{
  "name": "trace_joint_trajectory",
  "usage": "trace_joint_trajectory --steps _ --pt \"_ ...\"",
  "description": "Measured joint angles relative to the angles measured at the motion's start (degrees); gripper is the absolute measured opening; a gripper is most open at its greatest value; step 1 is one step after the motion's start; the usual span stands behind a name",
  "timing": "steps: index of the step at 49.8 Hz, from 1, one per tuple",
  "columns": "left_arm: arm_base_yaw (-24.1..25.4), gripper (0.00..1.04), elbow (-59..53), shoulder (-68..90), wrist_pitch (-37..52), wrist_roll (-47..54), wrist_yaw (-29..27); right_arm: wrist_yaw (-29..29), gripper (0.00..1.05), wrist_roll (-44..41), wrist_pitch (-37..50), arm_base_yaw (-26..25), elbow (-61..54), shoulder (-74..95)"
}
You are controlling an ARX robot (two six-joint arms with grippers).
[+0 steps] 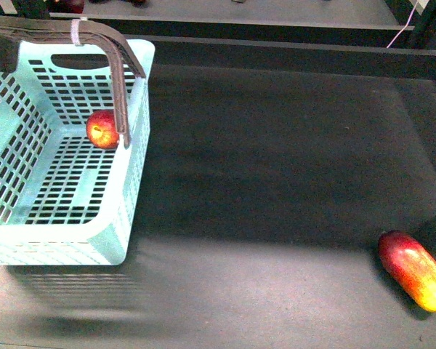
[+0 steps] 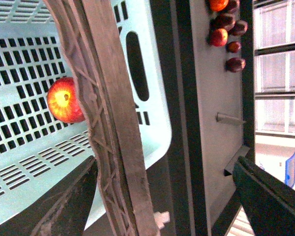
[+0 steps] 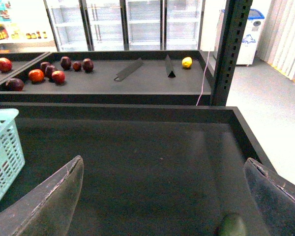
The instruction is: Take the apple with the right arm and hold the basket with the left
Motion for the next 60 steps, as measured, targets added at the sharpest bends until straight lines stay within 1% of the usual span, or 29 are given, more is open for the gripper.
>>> trace_joint_trajectory --steps 2,4,7,10,19,21,24,25,26,28,29,30,31,33,34,37,39,40,42,44,50,60 --pt "-0.4 0.94 -0.1 -2.5 -1.8 -0.3 -2.5 0.0 0.96 0.0 0.0 0.0 0.0 0.0" --pt "-0.9 1.00 -0.1 -4.5 -3.9 -0.5 -4.6 0.0 0.96 0.0 0.0 0.0 0.0 0.0" --pt "-2.2 0.97 -0.2 -7.8 -7.1 -1.3 -8.4 0.0 0.96 0.0 0.0 0.0 0.0 0.0" --pt "-4.4 0.98 -0.5 -11.0 -9.1 -2.7 -11.6 0.0 0.96 0.0 0.0 0.0 0.0 0.0" --pt "-16.2 0.98 -3.0 -16.0 -13.2 -8.0 -20.2 0.0 0.96 0.0 0.0 0.0 0.0 0.0" --pt "-17.2 0.93 -6.1 -16.3 -6.6 -3.3 -17.9 0.0 0.96 0.0 0.0 0.0 0.0 0.0" --pt "-17.6 0.83 -14.6 -17.6 11.5 11.7 -10.1 0.0 0.96 0.0 0.0 0.0 0.0 0.0" --pt "-17.4 0.79 -17.6 -18.2 16.9 19.2 -8.5 0.0 0.96 0.0 0.0 0.0 0.0 0.0" --pt "-16.9 0.75 -20.3 -18.9 21.6 23.6 -7.5 0.0 0.96 0.0 0.0 0.0 0.0 0.0" --pt "-14.5 0.65 -27.5 -22.0 32.9 41.7 -5.0 0.2 0.96 0.0 0.0 0.0 0.0 0.0" --pt "-13.6 0.61 -29.2 -23.3 35.5 47.3 -4.5 0.2 0.96 0.0 0.0 0.0 0.0 0.0" --pt "-12.4 0.56 -31.5 -25.2 38.4 56.1 -3.9 0.2 0.96 0.0 0.0 0.0 0.0 0.0" --pt "-11.3 0.50 -33.3 -27.2 39.9 62.6 -3.2 0.2 0.96 0.0 0.0 0.0 0.0 0.0" --pt "-9.8 0.43 -35.5 -29.6 40.8 69.5 -2.0 0.1 0.96 0.0 0.0 0.0 0.0 0.0" --pt "-9.5 0.41 -36.1 -30.1 40.9 70.9 -1.7 0.1 0.96 0.0 0.0 0.0 0.0 0.0" --pt "-7.8 0.31 -39.2 -32.6 41.0 76.7 0.0 0.0 0.96 0.0 0.0 0.0 0.0 0.0" --pt "-6.7 0.23 -41.2 -34.0 41.0 79.0 1.3 0.0 0.96 0.0 0.0 0.0 0.0 0.0" --pt "-6.4 0.22 -41.7 -34.4 41.0 79.5 1.6 0.0 0.96 0.0 0.0 0.0 0.0 0.0" --pt "-4.9 0.11 -44.3 -36.6 40.9 81.4 3.3 0.0 0.96 0.0 0.0 0.0 0.0 0.0" --pt "-3.9 0.04 -45.7 -38.2 40.8 82.3 4.5 0.0 0.96 0.0 0.0 0.0 0.0 0.0" --pt "-0.7 0.03 -49.8 -44.0 39.4 83.8 7.7 0.0 0.96 0.0 0.0 0.0 0.0 0.0" --pt "4.2 0.03 -55.2 -54.4 34.2 84.2 12.3 0.0 0.96 0.0 0.0 0.0 0.0 0.0"
